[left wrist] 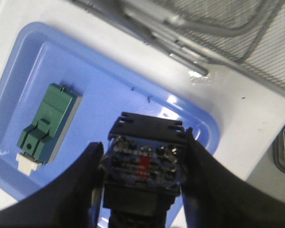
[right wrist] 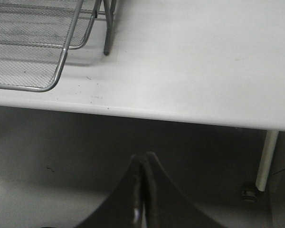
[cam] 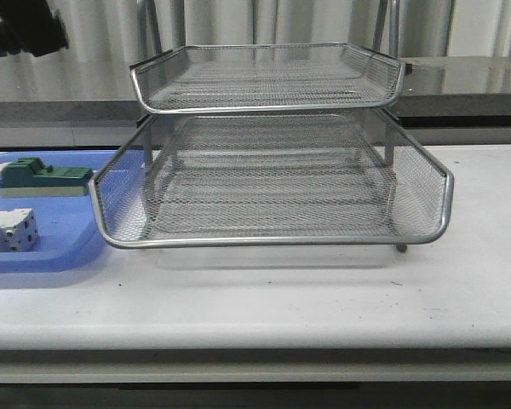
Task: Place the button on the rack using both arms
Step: 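Lift the button and carry it over the pulled-out middle tier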
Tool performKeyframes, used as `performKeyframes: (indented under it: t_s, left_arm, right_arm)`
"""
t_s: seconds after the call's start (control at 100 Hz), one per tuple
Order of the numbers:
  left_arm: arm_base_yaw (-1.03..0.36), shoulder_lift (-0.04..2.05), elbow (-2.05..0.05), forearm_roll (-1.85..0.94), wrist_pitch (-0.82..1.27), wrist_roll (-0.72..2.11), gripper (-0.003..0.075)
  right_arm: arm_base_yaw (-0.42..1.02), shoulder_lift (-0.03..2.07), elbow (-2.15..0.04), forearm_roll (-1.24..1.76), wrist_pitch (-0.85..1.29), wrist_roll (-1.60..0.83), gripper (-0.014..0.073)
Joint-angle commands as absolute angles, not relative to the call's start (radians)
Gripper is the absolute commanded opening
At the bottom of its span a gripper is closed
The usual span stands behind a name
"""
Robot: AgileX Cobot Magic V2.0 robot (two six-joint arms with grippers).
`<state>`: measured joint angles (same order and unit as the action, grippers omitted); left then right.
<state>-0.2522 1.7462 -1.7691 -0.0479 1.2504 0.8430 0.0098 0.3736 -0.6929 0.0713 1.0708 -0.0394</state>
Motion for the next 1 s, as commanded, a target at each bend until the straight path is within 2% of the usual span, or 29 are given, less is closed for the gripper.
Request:
performKeyframes:
  t_s: [0.0, 0.21, 0.48, 0.75, 0.99]
  left_arm:
    - [-0.304, 1.651, -1.766, -0.068, 1.279, 0.810, -0.0020]
    - [-0.459, 1.620, -1.742, -0.103, 1.279, 0.767, -0.0020]
    - [-0.648, 1.692, -1.740, -0.121, 1.271, 0.770, -0.0020]
    - [-0.720, 1.823, -1.740, -0.120, 1.176, 0.788, -0.0020]
    - [-0.726, 1.878, -1.740, -0.117, 1.056, 0.788, -0.0019]
  right_arm:
    - [0.004, 0.382, -0.725, 0.070, 1.013, -0.043, -0.0069]
    - [0.004, 0.382, -0.725, 0.070, 1.013, -0.043, -0.0069]
    - [0.004, 0.382, -0.725, 0.070, 1.013, -0.043, -0.0069]
    - [0.004, 0.382, -0.725, 0.070, 1.013, -0.043, -0.0069]
    - [0.004, 0.382, -0.725, 0.070, 1.013, -0.043, -0.0069]
